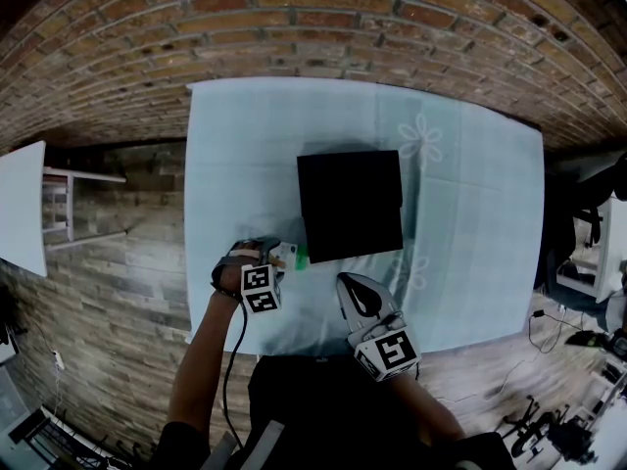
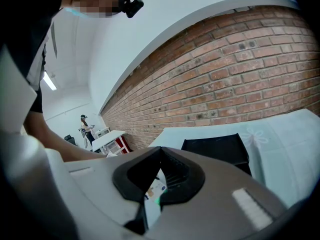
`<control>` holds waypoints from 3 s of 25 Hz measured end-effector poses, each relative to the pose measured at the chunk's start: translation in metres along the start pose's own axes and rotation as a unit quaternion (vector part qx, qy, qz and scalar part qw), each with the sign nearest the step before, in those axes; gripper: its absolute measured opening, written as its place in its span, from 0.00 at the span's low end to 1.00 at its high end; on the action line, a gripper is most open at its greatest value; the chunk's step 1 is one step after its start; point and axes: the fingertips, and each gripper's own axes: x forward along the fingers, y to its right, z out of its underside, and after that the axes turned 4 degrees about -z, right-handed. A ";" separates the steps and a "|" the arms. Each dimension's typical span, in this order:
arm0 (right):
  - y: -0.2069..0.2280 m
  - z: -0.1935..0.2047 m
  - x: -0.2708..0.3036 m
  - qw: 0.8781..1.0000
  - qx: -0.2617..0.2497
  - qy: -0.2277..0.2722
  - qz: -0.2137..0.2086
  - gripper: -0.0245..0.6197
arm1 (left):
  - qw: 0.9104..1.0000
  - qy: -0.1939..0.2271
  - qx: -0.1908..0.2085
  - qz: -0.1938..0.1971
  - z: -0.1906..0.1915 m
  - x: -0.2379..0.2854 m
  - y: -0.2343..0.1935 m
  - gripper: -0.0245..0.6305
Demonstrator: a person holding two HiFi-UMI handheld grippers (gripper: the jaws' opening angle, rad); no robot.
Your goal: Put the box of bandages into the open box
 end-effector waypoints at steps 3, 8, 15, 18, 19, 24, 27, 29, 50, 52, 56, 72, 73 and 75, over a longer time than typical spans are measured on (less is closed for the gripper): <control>0.001 0.001 0.000 1.000 0.001 -0.001 0.001 0.04 | 1.000 -0.005 0.003 0.000 0.002 0.002 -0.003 0.59; 0.003 0.001 0.001 1.000 0.003 -0.003 0.002 0.04 | 1.000 -0.021 0.012 0.009 0.008 0.010 -0.005 0.59; 0.005 0.002 -0.001 1.000 0.002 -0.003 0.005 0.04 | 1.000 -0.017 0.013 0.021 0.006 0.014 -0.004 0.61; 0.004 0.001 0.000 1.000 0.002 -0.002 0.005 0.04 | 0.999 -0.016 0.018 0.028 0.006 0.015 -0.004 0.61; 0.004 0.000 0.001 1.000 0.002 -0.002 0.004 0.04 | 0.999 -0.015 0.020 0.031 0.006 0.016 -0.004 0.61; 0.000 0.000 0.000 1.000 0.000 -0.001 0.002 0.04 | 0.999 -0.010 0.026 0.034 0.005 0.015 -0.003 0.61; 0.000 -0.001 -0.001 1.000 -0.002 0.001 0.003 0.04 | 0.999 -0.008 0.024 0.028 0.006 0.014 -0.003 0.60; 0.001 -0.002 -0.002 1.000 -0.003 0.003 0.005 0.04 | 0.999 -0.009 0.019 0.025 0.007 0.014 -0.003 0.60; -0.003 -0.006 -0.015 1.000 -0.011 0.016 0.004 0.04 | 0.987 0.056 -0.145 -0.032 0.001 -0.019 -0.004 0.56; -0.004 -0.005 -0.017 1.000 -0.011 0.017 0.003 0.04 | 0.978 0.076 -0.189 -0.039 -0.003 -0.025 -0.004 0.56; -0.009 -0.008 -0.020 1.000 -0.017 0.021 0.000 0.04 | 0.959 0.099 -0.259 -0.053 -0.007 -0.036 0.002 0.56; -0.024 -0.007 -0.048 0.999 -0.034 0.038 -0.003 0.04 | 0.890 0.179 -0.405 -0.107 -0.022 -0.076 0.020 0.56; -0.025 -0.007 -0.050 0.999 -0.034 0.039 -0.002 0.04 | 0.885 0.185 -0.412 -0.115 -0.023 -0.079 0.020 0.56; -0.026 -0.006 -0.055 0.999 -0.036 0.040 -0.001 0.04 | 0.872 0.200 -0.428 -0.129 -0.026 -0.085 0.020 0.56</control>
